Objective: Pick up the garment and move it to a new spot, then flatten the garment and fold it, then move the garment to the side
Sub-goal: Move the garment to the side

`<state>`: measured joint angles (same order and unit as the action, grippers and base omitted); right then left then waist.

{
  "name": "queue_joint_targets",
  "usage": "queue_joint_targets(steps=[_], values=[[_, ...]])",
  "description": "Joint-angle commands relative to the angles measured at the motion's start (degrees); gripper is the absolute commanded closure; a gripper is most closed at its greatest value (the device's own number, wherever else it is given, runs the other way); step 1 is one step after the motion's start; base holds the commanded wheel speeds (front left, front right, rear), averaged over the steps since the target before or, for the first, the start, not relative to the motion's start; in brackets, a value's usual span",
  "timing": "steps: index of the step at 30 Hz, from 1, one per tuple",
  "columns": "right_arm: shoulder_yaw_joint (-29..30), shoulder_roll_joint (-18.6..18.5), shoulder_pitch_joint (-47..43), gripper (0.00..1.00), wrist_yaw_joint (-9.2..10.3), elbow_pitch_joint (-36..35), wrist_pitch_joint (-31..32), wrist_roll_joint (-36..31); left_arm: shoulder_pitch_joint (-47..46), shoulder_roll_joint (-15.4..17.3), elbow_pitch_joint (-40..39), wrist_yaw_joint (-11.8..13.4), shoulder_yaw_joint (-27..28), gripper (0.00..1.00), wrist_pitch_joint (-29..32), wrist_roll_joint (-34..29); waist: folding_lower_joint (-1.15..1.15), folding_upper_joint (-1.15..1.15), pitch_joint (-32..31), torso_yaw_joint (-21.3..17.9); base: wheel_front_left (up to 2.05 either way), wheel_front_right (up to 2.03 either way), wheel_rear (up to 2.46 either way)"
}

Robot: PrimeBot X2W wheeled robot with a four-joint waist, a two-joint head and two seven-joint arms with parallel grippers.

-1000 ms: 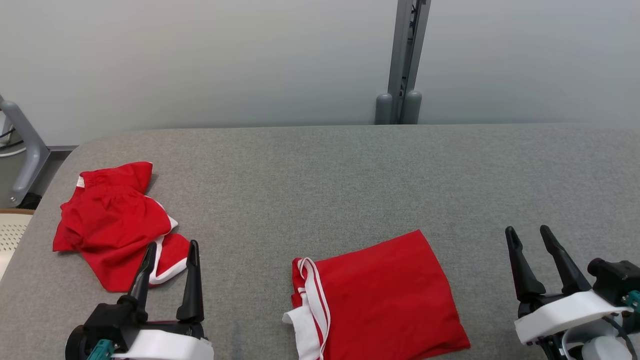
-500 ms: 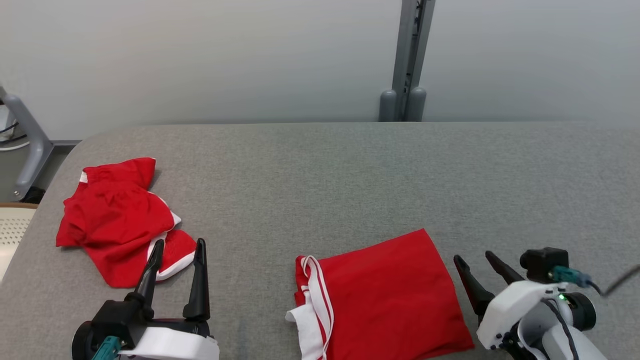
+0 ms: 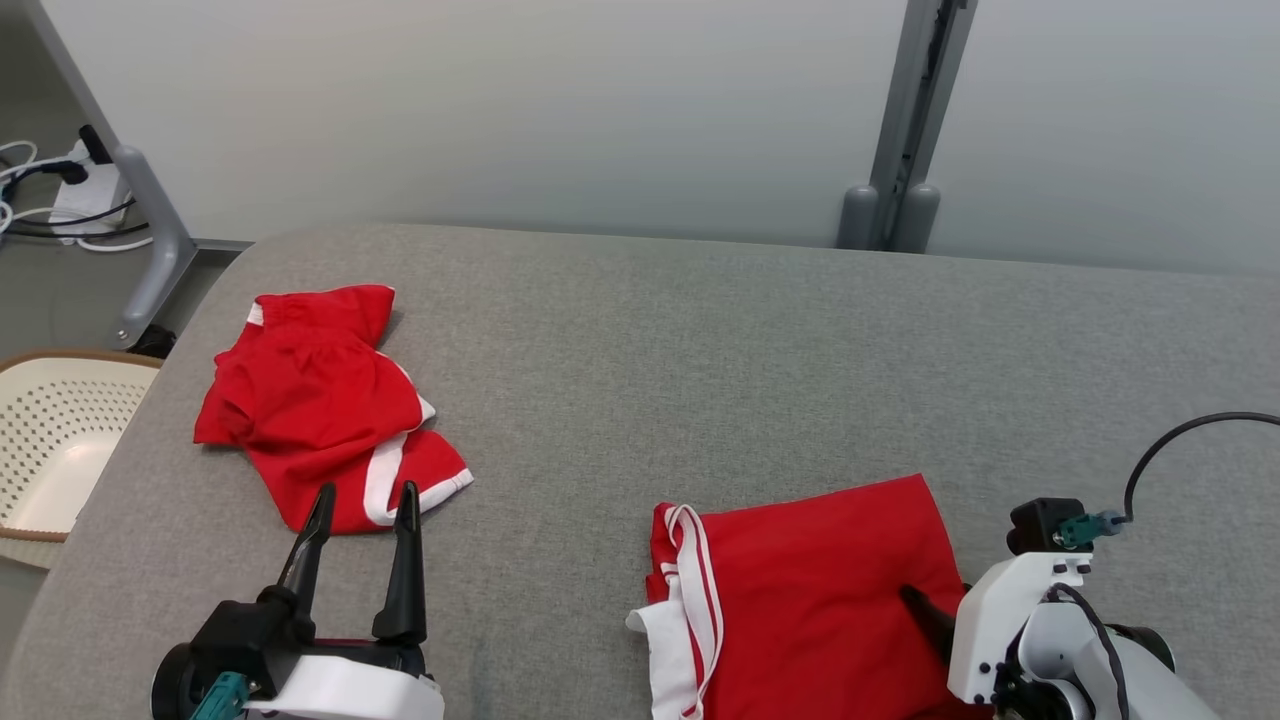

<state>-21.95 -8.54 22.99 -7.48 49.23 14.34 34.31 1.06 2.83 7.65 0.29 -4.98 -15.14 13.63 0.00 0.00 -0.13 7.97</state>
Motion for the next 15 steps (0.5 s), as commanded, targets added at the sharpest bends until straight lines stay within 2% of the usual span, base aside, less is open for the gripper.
queue_joint_targets(steps=[1, 2, 3, 4, 5, 15], values=[[-0.7, 0.5, -0.4, 0.0, -0.04, 1.0, 0.8, 0.9, -0.5, 0.2, -0.1, -0.2, 0.2, 0.0, 0.0, -0.2, 0.0, 0.0, 0.1, 0.4, 0.0, 0.0, 0.0], [-1.0, 0.6, -0.2, 0.0, -0.04, 1.2, 0.9, 1.5, -0.6, 0.2, -0.1, -0.3, 0.3, 0.0, 0.0, -0.2, 0.0, 0.0, 0.2, 0.6, 0.0, 0.0, 0.0], [-1.4, 0.5, -0.1, 0.51, -0.04, 1.1, 0.6, 1.9, -0.6, 0.2, 0.0, -0.3, 0.3, 0.0, 0.0, -0.3, 0.0, 0.0, 0.2, 0.7, 0.0, 0.0, 0.0], [-1.8, 0.4, 0.0, 0.85, -0.04, 0.9, 0.0, 2.5, -0.6, 0.2, -0.1, -0.3, 0.3, 0.0, 0.0, -0.3, 0.0, 0.0, 0.3, 0.8, 0.0, 0.0, 0.0], [-2.2, 0.2, 0.2, 1.0, -0.04, 0.7, -0.6, 2.9, -0.6, 0.2, -0.1, -0.3, 0.3, 0.0, 0.0, -0.3, 0.0, 0.0, 0.3, 0.8, 0.0, 0.0, 0.0], [-5.5, -2.5, 3.4, 1.0, -0.02, -0.7, -7.5, 3.3, -0.8, 0.2, -0.1, -0.6, -0.4, 0.0, 0.0, -0.6, 0.0, 0.0, 0.3, -1.5, 0.0, 0.0, 0.0]])
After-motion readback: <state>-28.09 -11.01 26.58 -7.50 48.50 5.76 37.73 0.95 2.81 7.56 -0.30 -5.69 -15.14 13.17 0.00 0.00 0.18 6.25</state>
